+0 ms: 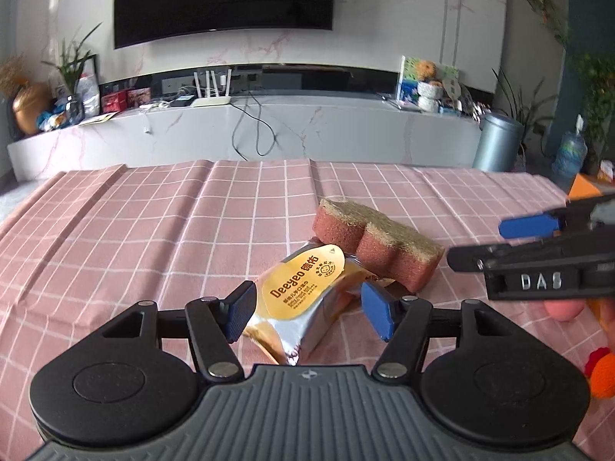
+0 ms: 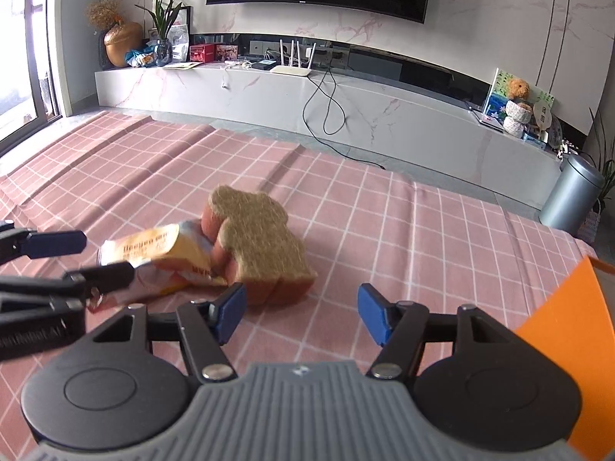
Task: Organize soft objects
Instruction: 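Grasp the yellow Deeyeo wipes pack with the left tool while the right tool grasps the bear sponge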
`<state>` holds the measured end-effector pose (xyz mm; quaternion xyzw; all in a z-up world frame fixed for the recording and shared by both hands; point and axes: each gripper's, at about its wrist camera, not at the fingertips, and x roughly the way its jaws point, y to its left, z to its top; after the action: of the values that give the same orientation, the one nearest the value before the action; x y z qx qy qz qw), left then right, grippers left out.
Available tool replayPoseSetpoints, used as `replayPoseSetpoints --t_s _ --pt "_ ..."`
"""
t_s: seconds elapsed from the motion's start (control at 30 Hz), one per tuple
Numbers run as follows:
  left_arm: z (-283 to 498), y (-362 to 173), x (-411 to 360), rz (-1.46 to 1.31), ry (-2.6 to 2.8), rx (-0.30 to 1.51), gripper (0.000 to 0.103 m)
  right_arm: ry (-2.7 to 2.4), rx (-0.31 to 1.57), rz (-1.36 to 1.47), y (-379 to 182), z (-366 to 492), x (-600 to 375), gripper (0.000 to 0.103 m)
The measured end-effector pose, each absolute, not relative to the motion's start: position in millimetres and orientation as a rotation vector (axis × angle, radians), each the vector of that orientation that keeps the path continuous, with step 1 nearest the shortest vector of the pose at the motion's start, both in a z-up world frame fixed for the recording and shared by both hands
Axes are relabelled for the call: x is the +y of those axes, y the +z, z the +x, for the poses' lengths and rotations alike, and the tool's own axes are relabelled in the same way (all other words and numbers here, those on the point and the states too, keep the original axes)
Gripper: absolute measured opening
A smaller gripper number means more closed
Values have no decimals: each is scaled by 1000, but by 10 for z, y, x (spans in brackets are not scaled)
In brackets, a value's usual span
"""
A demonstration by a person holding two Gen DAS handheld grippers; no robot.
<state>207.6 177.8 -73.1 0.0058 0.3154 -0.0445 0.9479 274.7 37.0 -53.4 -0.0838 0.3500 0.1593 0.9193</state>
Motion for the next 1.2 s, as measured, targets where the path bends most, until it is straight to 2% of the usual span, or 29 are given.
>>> replayPoseSetpoints --t_s 0.1,0.23,0.27,0.53,0.77,0.87,0.97,1.2 --pt "2246 -784 1823 47 -129 667 77 350 734 -168 -543 2918 466 68" --pt "2401 -825 1836 116 -182 667 82 407 777 -157 -607 3167 583 84" --pt "2435 -841 1837 120 -193 674 85 415 785 -160 -628 3221 610 84" --pt "2701 -1022 1926 87 -291 742 90 461 927 -80 -901 3581 651 84" --pt "2800 -1116 1942 45 -329 781 95 428 948 -49 -947 3533 589 76" --pt "2770 -1119 1912 38 -304 806 89 394 937 -38 -897 3448 520 74" --pt "2692 -1089 1868 43 -255 829 70 381 929 -43 -831 3307 457 74" --pt "2317 -995 1778 -63 -188 889 64 354 952 -11 -783 2892 279 74"
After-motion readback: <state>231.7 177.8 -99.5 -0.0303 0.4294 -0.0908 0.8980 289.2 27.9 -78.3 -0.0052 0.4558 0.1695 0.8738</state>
